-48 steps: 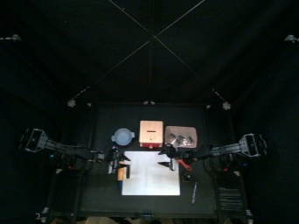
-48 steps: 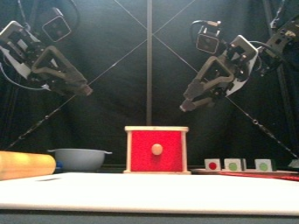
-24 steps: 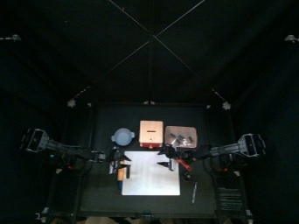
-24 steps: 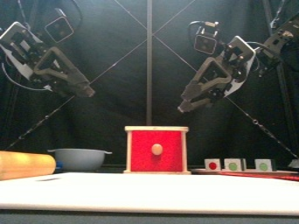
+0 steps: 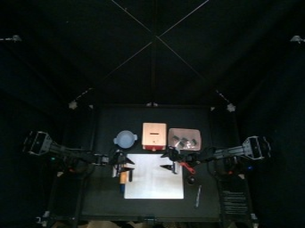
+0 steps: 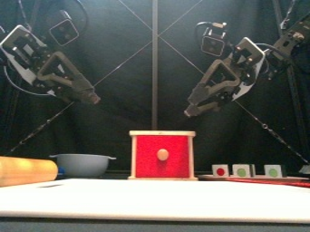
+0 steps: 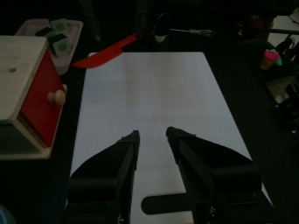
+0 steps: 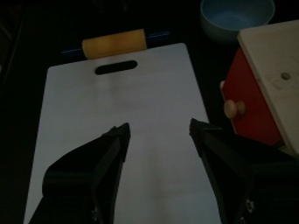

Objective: Place sushi on board then cut the sushi with the knife then place the pieces on the plate
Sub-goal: Place the 4 sushi pieces on the plate

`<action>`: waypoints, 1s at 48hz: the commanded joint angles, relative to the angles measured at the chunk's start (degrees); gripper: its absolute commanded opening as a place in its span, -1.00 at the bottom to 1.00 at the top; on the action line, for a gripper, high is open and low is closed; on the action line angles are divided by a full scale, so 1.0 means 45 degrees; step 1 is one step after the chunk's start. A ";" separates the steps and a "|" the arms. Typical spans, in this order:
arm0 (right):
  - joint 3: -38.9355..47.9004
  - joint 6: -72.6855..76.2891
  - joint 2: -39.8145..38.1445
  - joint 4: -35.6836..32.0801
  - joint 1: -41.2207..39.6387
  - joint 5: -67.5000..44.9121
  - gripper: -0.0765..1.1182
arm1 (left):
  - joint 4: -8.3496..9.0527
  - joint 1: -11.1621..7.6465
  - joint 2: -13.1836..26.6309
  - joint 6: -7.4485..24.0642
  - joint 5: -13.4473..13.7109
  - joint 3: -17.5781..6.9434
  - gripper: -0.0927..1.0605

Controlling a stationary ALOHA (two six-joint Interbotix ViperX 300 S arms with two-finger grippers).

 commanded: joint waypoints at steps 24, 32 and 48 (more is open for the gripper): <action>-0.0332 0.0020 -0.0156 0.0000 -0.0078 0.0039 0.64 | 0.0000 -0.0020 -0.0020 -0.0020 -0.0098 -0.0234 0.44; -0.0352 0.0020 -0.0156 0.0000 -0.0020 0.0059 0.64 | 0.0000 -0.0020 -0.0020 -0.0039 -0.0098 -0.0234 0.44; -0.0215 0.0020 -0.0156 0.0000 0.0059 -0.0039 0.64 | 0.0000 -0.0020 -0.0020 -0.0039 -0.0078 -0.0293 0.44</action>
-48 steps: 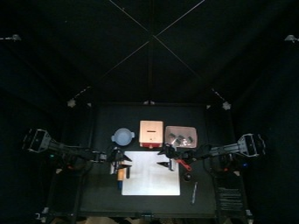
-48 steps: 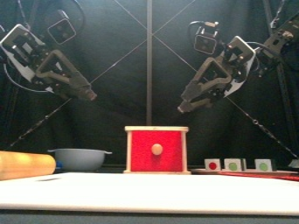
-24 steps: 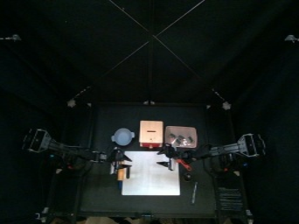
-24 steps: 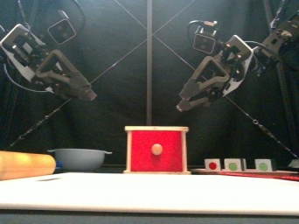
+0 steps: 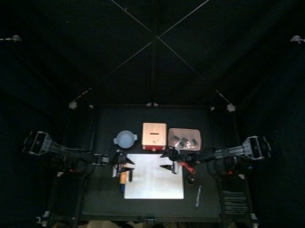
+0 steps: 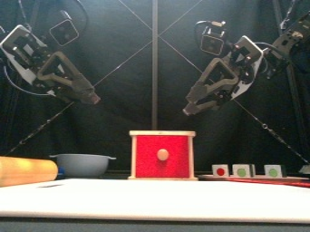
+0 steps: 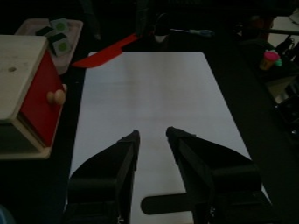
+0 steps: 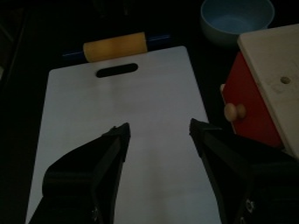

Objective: Place sushi on board then cut the sushi with the knife then place the pieces on the plate
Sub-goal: Place the 4 sushi pieces on the plate

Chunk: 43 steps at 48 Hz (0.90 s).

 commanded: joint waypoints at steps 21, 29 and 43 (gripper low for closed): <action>-0.0176 0.0039 -0.0156 -0.0020 0.0020 -0.0254 0.64 | 0.0000 -0.0020 -0.0020 0.0000 -0.0078 -0.0273 0.44; -0.0176 0.0039 -0.0156 -0.0020 0.0020 -0.0254 0.64 | 0.0000 -0.0020 -0.0020 0.0000 -0.0078 -0.0273 0.44; -0.0176 0.0039 -0.0156 -0.0020 0.0020 -0.0254 0.64 | 0.0000 -0.0020 -0.0020 0.0000 -0.0078 -0.0254 0.44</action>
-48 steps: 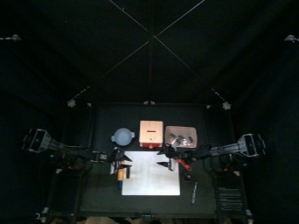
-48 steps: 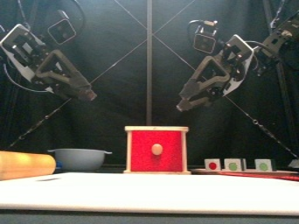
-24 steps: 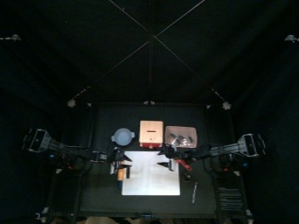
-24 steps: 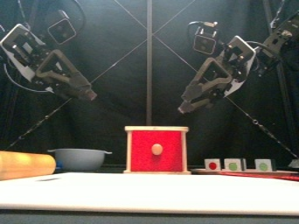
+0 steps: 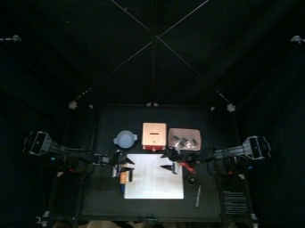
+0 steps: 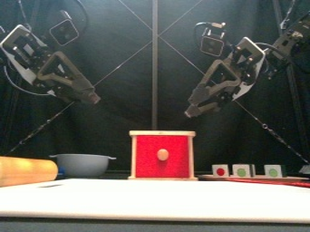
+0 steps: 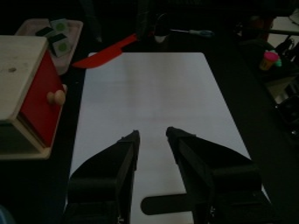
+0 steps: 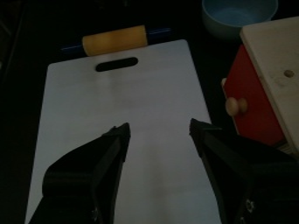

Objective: Place sushi on board then cut the sushi with the knife then place the pieces on the plate
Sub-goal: Place the 4 sushi pieces on the plate

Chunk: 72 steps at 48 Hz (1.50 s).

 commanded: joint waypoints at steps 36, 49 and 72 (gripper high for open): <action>-0.0176 0.0020 -0.0156 -0.0020 0.0000 0.0039 0.64 | 0.0000 -0.0020 -0.0020 0.0020 -0.0078 -0.0273 0.44; -0.0215 0.0039 -0.0156 0.0078 0.0078 0.0039 0.64 | -0.0156 0.0098 -0.0020 0.0039 -0.0039 -0.0254 0.44; -0.0195 0.0020 -0.0137 0.0293 0.0078 -0.0020 0.64 | -0.0215 0.0000 -0.0020 0.0000 0.0000 -0.0234 0.44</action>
